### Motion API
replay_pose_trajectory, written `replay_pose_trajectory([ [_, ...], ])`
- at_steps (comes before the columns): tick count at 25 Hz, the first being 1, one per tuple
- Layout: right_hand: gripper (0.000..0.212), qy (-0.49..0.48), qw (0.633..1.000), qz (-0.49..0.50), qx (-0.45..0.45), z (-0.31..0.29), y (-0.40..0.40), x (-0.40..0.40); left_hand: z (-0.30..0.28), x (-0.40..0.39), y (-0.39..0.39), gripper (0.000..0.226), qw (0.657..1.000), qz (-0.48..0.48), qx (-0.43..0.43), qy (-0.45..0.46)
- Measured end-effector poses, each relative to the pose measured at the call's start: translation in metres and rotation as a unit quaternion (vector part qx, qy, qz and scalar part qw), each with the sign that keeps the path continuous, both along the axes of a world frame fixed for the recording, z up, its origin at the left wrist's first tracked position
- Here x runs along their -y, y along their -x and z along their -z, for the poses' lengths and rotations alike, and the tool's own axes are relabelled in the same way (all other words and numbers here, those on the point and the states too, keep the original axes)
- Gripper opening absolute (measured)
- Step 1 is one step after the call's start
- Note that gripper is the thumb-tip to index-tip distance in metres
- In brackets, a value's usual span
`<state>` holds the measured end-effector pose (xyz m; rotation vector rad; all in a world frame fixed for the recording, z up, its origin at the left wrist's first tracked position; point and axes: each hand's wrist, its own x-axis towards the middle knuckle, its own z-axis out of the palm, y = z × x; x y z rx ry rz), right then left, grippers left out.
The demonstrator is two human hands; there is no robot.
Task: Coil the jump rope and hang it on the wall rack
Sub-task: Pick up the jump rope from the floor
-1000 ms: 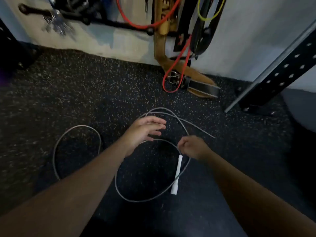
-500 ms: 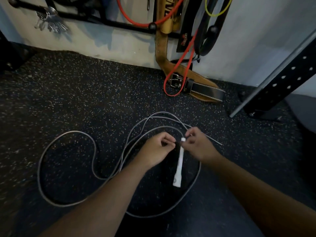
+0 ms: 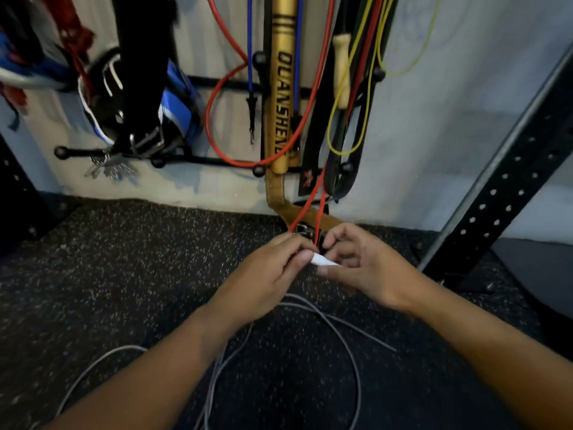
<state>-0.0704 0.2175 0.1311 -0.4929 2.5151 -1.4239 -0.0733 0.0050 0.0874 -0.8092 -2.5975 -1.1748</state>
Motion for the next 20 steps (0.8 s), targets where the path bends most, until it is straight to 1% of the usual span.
replay_pose_trajectory([
  [2,0.019,-0.059,0.998,0.014,-0.013,-0.015,-0.003,-0.009,-0.014,0.008,-0.002,0.027,0.999,-0.009,-0.032,0.005],
  [4,0.013,-0.099,0.994,0.026,-0.029,-0.019,-0.010,-0.020,-0.030,0.016,-0.002,0.025,0.999,-0.027,-0.032,0.019],
  [7,0.006,-0.122,0.989,0.029,-0.077,-0.026,-0.021,-0.029,-0.058,0.027,-0.009,0.022,0.999,-0.026,-0.019,0.030],
  [9,0.007,-0.127,0.985,0.023,-0.112,-0.036,-0.025,-0.027,-0.075,0.028,-0.014,0.027,0.997,0.000,-0.020,0.069],
  [11,0.012,-0.110,0.985,0.015,-0.132,-0.048,-0.030,-0.022,-0.088,0.025,-0.016,0.029,0.993,0.028,-0.037,0.109],
  [13,0.015,-0.082,0.986,0.023,-0.142,-0.053,-0.034,-0.017,-0.094,0.023,-0.015,0.024,0.991,0.039,-0.053,0.118],
  [16,0.014,-0.021,0.991,0.050,-0.124,-0.055,-0.039,-0.013,-0.096,0.030,-0.016,0.022,0.989,0.045,-0.043,0.135],
  [20,0.012,0.047,0.990,0.077,-0.110,-0.057,-0.042,-0.007,-0.098,0.040,-0.018,0.019,0.991,0.041,-0.042,0.118],
])
